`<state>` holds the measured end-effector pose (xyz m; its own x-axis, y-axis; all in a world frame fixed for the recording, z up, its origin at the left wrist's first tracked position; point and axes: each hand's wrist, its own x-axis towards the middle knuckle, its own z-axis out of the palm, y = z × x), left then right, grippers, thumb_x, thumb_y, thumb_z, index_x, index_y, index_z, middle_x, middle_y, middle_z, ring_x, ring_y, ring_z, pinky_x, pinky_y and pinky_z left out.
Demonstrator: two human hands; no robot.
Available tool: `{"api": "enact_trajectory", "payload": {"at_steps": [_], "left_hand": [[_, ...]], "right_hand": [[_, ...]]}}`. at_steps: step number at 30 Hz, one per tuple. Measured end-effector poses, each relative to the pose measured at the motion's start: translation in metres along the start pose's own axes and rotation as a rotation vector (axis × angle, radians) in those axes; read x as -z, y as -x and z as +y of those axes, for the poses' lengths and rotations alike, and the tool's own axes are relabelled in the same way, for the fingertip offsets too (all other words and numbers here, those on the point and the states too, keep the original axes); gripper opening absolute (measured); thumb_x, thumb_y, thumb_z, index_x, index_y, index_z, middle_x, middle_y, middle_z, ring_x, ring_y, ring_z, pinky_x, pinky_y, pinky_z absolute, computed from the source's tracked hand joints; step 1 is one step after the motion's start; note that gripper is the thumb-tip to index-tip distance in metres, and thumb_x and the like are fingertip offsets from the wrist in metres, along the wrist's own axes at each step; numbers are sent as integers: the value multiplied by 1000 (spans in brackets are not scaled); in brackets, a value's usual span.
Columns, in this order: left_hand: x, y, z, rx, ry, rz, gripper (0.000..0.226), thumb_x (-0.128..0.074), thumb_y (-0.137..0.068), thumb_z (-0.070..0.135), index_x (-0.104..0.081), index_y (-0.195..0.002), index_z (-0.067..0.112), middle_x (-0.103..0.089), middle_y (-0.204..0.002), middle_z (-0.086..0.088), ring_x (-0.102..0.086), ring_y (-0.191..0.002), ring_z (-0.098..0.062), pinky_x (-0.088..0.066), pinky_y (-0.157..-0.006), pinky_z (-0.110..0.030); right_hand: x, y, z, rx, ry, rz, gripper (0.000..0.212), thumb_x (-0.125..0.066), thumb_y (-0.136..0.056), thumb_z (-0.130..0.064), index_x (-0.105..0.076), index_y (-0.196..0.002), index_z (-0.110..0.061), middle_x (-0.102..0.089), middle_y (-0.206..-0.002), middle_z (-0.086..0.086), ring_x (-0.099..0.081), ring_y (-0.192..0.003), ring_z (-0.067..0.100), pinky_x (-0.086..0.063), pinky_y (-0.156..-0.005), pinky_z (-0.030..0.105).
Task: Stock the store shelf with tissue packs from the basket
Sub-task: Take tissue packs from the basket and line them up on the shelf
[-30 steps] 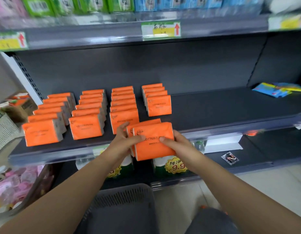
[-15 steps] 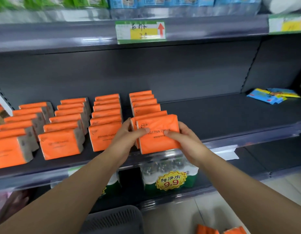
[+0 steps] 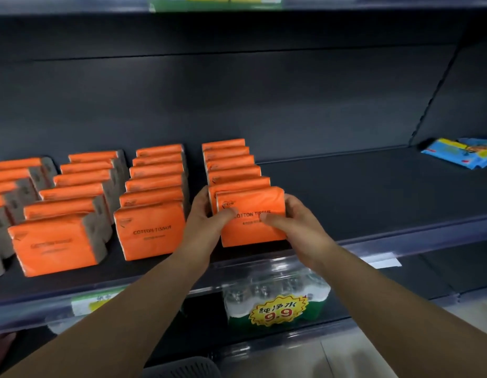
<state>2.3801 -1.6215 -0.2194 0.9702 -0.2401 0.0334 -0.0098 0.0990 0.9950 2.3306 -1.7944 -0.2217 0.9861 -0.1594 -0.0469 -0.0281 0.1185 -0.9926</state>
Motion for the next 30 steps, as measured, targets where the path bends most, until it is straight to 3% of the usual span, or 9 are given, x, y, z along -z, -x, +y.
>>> {"api": "enact_trajectory", "payload": {"at_steps": [13, 18, 20, 25, 30], "left_hand": [[-1, -11, -16, -20, -73, -7, 48, -59, -92, 10, -49, -134, 31, -66, -122, 2, -63, -111, -12, -51, -93, -34], [-2, -8, -26, -23, -190, 7, 63, -65, -87, 10, -37, -131, 45, -67, -93, 30, -61, -85, 17, -45, -64, -1], [-2, -8, -27, -1, -208, 14, 66, -67, -87, 14, -34, -135, 44, -65, -92, 35, -59, -84, 21, -44, -66, -3], [0, -6, -26, 41, -238, 18, 71, -70, -86, 25, -31, -143, 41, -60, -107, 28, -58, -95, 13, -44, -82, -17], [1, -4, -26, 47, -270, 18, 70, -68, -87, 28, -30, -144, 41, -58, -105, 29, -55, -87, 20, -39, -71, -9]], "right_hand": [[-8, -16, 14, 19, 105, 1, 43, -66, -88, -16, -48, -122, -35, -63, -117, -3, -60, -108, 10, -49, -90, 28], [-13, -16, 14, -6, 149, 4, 50, -62, -90, -16, -39, -129, -38, -62, -118, -4, -58, -110, 11, -47, -91, 28], [-15, -17, 13, -20, 164, -5, 56, -63, -89, -18, -35, -134, -36, -61, -116, -6, -57, -110, 10, -45, -89, 25], [-17, -19, 15, -51, 188, 0, 58, -62, -91, -19, -32, -139, -31, -59, -118, -7, -56, -110, 9, -44, -85, 23], [-18, -19, 15, -64, 228, 31, 57, -61, -92, -20, -31, -140, -30, -59, -117, -6, -56, -110, 11, -44, -85, 24]]}}
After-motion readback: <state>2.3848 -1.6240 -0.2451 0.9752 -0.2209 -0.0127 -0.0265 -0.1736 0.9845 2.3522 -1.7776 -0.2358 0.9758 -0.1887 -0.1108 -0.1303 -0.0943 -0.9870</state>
